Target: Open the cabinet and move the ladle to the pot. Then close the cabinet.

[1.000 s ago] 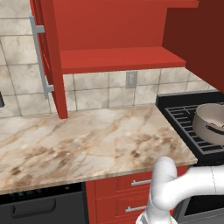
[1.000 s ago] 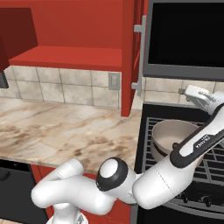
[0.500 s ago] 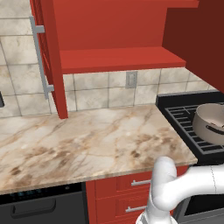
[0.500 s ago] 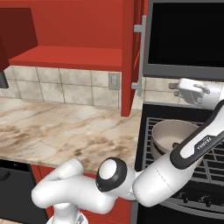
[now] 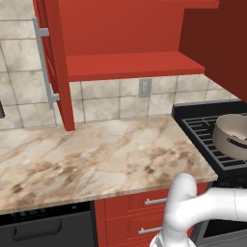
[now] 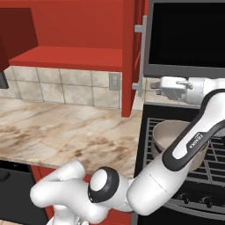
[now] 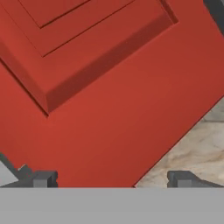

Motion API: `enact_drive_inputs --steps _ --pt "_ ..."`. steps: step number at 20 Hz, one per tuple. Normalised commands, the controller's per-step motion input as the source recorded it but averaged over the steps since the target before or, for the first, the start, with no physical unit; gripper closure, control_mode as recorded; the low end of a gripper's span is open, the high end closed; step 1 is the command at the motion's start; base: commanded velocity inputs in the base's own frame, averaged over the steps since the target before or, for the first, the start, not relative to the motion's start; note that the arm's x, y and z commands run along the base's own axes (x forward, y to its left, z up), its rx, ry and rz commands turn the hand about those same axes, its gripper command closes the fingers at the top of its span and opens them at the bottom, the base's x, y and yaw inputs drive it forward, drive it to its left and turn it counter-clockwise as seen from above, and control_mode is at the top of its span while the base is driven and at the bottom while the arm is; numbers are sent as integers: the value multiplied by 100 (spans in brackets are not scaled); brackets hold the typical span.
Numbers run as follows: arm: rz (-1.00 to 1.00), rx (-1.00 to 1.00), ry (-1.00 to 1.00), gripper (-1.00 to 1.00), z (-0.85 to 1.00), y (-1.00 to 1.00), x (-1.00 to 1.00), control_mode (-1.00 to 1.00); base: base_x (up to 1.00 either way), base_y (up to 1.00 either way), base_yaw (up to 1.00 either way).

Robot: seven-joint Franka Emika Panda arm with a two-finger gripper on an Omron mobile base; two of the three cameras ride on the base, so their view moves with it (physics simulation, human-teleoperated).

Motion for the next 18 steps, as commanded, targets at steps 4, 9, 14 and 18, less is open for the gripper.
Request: enact_drive_inputs --steps 4,9,14,18 --pt "2 4 -3 -100 13 65 0 -100 0 0 0" --pt "2 6 -4 -100 22 56 0 -100 0 0 0" --pt "2 4 -6 -100 26 70 -19 -100 0 0 0" --pt "1 0 -9 -100 31 83 -42 -100 0 0 0"
